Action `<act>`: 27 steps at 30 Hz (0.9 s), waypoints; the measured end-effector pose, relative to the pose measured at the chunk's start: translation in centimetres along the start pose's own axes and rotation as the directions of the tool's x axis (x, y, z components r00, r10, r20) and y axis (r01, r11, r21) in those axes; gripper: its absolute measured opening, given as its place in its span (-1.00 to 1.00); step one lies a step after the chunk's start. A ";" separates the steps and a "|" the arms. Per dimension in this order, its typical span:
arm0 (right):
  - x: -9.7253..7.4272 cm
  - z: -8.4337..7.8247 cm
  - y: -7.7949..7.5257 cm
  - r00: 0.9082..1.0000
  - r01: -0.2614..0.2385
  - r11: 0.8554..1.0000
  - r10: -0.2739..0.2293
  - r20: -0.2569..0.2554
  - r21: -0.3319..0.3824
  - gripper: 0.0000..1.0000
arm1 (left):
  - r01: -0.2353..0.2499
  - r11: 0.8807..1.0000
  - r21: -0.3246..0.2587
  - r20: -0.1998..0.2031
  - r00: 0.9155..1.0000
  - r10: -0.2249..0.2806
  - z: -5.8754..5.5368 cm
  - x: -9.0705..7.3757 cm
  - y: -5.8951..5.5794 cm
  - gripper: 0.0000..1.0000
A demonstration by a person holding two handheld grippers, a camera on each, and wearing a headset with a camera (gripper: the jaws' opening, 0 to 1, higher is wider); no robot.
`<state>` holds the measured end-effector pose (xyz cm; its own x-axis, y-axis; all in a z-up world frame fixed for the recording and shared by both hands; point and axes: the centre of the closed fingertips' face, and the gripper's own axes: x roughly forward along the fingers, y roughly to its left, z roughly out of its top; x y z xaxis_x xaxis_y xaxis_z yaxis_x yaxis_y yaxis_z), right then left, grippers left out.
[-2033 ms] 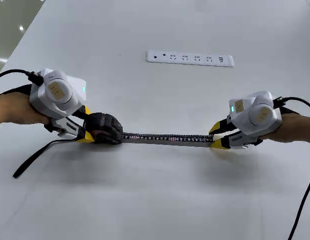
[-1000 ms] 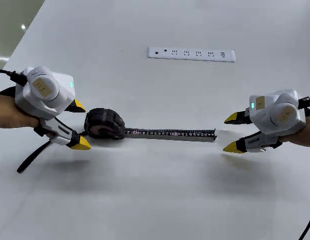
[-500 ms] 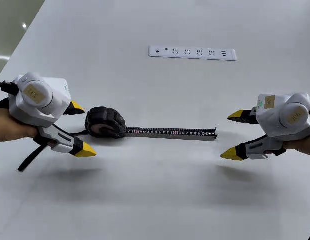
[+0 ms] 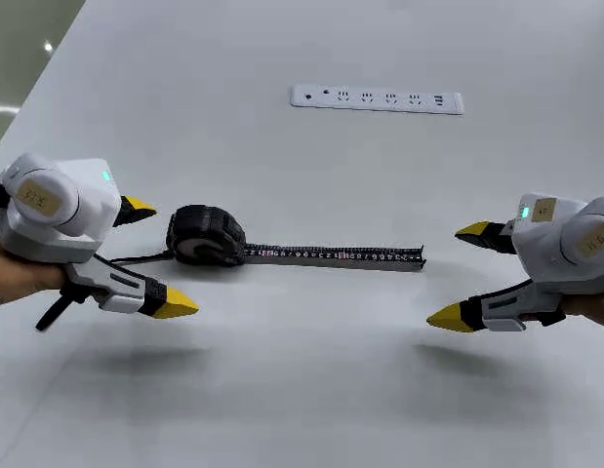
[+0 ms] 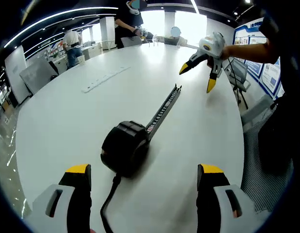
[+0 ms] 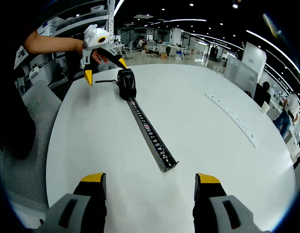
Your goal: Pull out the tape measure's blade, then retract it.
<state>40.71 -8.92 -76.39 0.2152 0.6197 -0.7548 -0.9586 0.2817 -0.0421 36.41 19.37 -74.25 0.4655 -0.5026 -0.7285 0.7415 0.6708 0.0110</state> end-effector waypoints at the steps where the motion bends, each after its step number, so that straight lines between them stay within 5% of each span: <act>1: 0.0 0.0 0.1 1.000 0.011 1.000 -0.011 0.006 0.013 0.52 | -0.001 1.000 -0.011 0.010 1.000 0.001 0.0 -0.1 -0.2 0.78; 20: -0.2 0.7 1.9 0.994 0.069 0.988 -0.080 0.080 0.141 0.92 | -0.067 0.992 -0.107 0.092 0.993 0.077 0.5 -0.7 -1.7 0.98; 27: -0.5 0.9 2.7 0.991 0.071 0.982 -0.090 0.103 0.178 0.98 | -0.096 0.984 -0.150 0.138 0.984 0.117 0.7 -1.0 -2.2 0.98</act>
<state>38.21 -7.77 -75.53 0.3189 0.6641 -0.6762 -0.8925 0.4506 0.0216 34.65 18.01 -73.11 0.6108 -0.4912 -0.6210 0.6128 0.7899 -0.0221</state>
